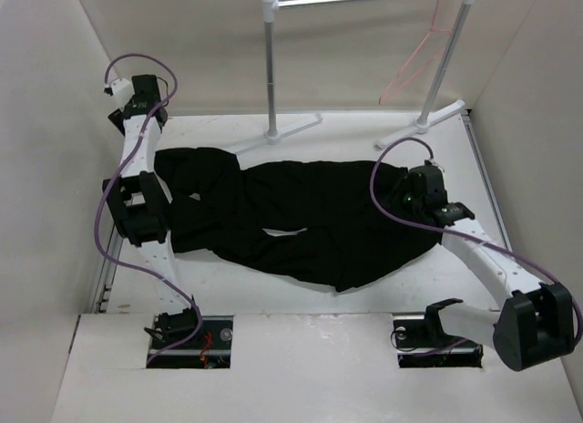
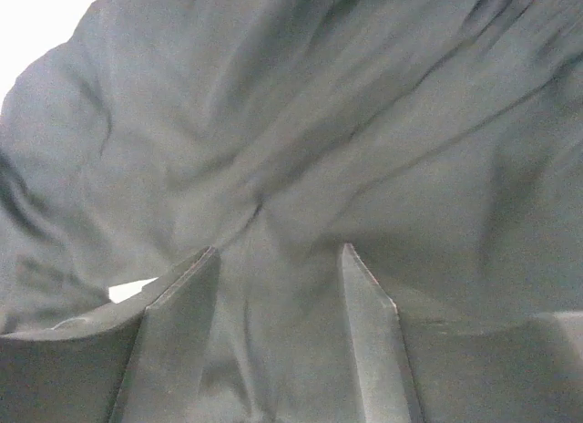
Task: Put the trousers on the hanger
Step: Flatten out the trousers at the center of the board.
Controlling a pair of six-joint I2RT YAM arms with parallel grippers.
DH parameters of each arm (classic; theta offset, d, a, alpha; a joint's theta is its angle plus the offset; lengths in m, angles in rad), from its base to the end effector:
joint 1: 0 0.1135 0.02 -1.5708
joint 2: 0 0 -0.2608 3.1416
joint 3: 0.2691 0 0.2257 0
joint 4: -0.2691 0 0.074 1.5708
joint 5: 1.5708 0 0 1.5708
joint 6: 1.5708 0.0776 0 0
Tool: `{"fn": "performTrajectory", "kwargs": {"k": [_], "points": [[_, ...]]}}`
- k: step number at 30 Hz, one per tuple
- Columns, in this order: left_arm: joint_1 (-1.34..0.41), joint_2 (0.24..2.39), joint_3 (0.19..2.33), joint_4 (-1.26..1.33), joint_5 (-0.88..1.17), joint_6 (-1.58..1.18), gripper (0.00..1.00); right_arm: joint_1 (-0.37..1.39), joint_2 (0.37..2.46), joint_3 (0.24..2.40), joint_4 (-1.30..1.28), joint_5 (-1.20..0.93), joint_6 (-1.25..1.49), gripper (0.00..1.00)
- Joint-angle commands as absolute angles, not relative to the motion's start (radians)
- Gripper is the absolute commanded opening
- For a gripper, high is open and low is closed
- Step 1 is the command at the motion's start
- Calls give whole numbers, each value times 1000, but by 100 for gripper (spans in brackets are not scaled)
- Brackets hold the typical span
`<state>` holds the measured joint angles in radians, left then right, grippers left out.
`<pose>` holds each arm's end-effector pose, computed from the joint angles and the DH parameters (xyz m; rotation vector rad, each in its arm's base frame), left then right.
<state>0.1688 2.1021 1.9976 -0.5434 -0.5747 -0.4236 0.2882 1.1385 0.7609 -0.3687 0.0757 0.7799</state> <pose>0.4717 0.1232 0.2914 -0.9158 1.9346 0.4870 0.2378 0.0644 0.2231 0.6117 2.2773 0.4480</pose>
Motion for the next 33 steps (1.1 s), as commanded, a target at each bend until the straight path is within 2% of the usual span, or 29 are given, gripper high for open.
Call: {"fn": "performTrajectory", "kwargs": {"k": [1, 2, 3, 5, 7, 10, 12, 17, 22, 24, 25, 27, 28, 30, 33], "points": [[101, 1939, 1872, -592, -582, -446, 55, 208, 1210, 879, -319, 132, 755, 41], [73, 1877, 1791, -580, -548, -481, 56, 167, 1247, 911, -311, 130, 753, 27], [39, 1821, 1708, -566, -505, -518, 56, 127, 1285, 942, -298, 124, 755, 17], [-20, 1732, 1553, -525, -425, -573, 55, 65, 1366, 1003, -263, 132, 750, 13], [-56, 1672, 1438, -500, -375, -641, 55, 3, 1454, 1063, -230, 133, 742, 20], [-83, 1593, 1292, -463, -307, -739, 54, -67, 1609, 1152, -195, 117, 718, 47], [-113, 1537, 1209, -433, -287, -767, 53, -91, 1707, 1219, -205, 62, 704, 57], [-176, 1419, 1031, -430, -287, -819, 51, -90, 1867, 1328, -245, -1, 670, 63], [-206, 1303, 884, -443, -279, -839, 50, -87, 1953, 1365, -270, -54, 672, 59], [-203, 1260, 851, -459, -284, -838, 49, -84, 1971, 1368, -267, -66, 675, 52], [-197, 1244, 838, -465, -284, -835, 49, -84, 1982, 1376, -273, -72, 676, 45], [-188, 1230, 809, -480, -279, -830, 49, -84, 1990, 1376, -276, -68, 695, 20], [-182, 1227, 792, -488, -279, -828, 48, -84, 1979, 1368, -276, -60, 709, 13], [-174, 1223, 756, -486, -284, -827, 48, -102, 1933, 1341, -267, -6, 738, 7], [-153, 1241, 706, -483, -284, -824, 47, -159, 1858, 1319, -268, 87, 753, 3]]}}
